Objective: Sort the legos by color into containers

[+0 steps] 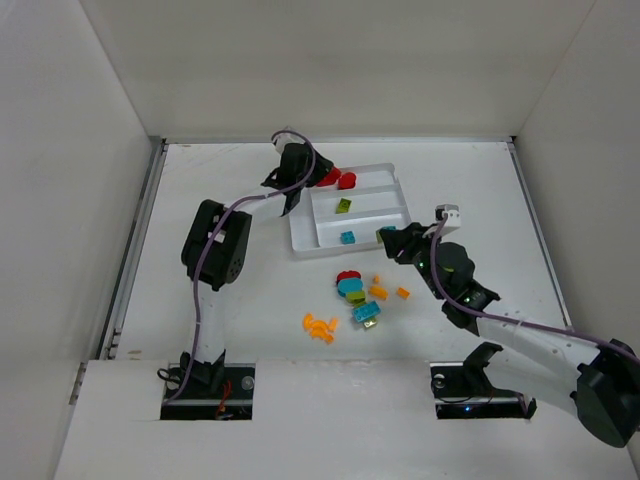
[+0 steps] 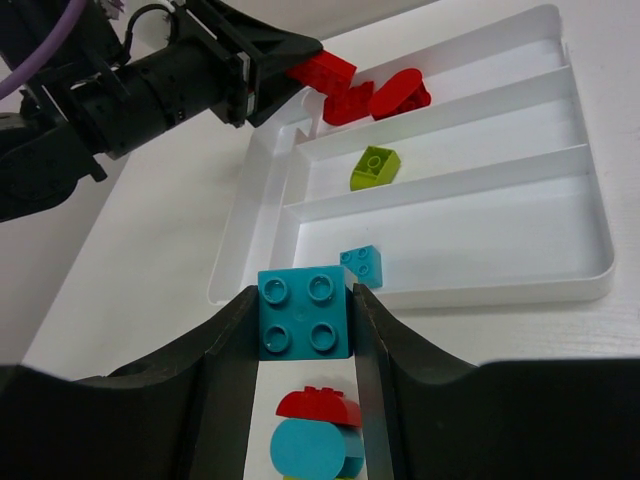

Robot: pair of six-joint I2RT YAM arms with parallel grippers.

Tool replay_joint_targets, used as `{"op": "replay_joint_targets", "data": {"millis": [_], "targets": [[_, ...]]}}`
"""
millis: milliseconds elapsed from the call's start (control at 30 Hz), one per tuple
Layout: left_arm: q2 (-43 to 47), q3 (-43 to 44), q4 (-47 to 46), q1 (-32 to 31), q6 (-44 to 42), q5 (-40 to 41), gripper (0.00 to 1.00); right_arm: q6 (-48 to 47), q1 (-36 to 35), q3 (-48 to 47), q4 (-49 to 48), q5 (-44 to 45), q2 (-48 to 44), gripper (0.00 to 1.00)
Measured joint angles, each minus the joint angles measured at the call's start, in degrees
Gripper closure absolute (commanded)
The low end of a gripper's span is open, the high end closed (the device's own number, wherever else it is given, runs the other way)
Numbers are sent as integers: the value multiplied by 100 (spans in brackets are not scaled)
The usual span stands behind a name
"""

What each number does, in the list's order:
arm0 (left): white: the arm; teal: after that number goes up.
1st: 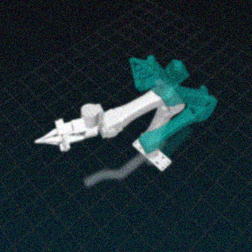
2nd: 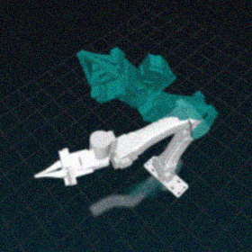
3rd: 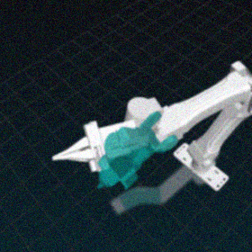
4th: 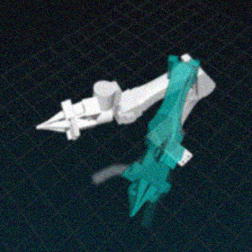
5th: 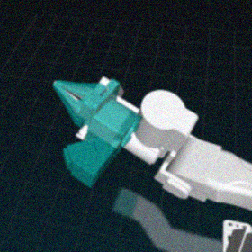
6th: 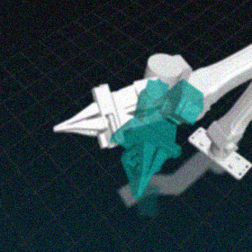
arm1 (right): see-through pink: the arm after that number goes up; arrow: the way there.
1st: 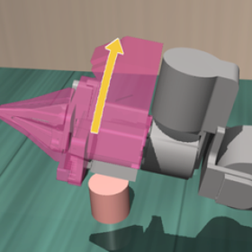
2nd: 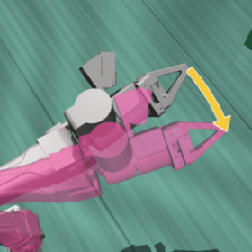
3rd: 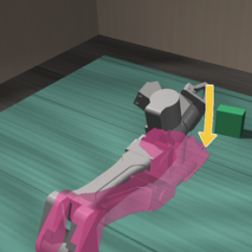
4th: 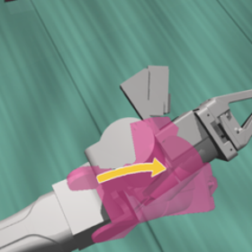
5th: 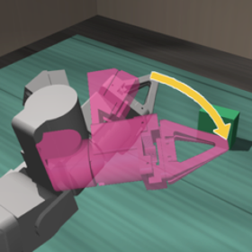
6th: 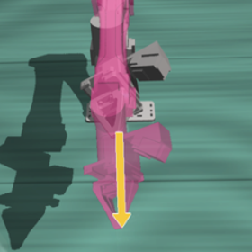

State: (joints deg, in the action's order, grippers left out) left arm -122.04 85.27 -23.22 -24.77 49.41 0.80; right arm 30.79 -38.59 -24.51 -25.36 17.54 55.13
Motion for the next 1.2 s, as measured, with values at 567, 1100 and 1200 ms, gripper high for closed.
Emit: {"op": "replay_joint_targets", "data": {"millis": [567, 1100, 1200], "targets": [[-221, -33, 136, -13, 282, 702, 66, 15, -13, 0, -68, -68, 85, 74], [-83, -378, 162, -70, 361, 772, 43, 15, -37, 0, -70, -92, 83, 74], [109, -546, 170, -70, 313, 787, 41, 15, -48, 0, -70, -101, 83, 74]]}}
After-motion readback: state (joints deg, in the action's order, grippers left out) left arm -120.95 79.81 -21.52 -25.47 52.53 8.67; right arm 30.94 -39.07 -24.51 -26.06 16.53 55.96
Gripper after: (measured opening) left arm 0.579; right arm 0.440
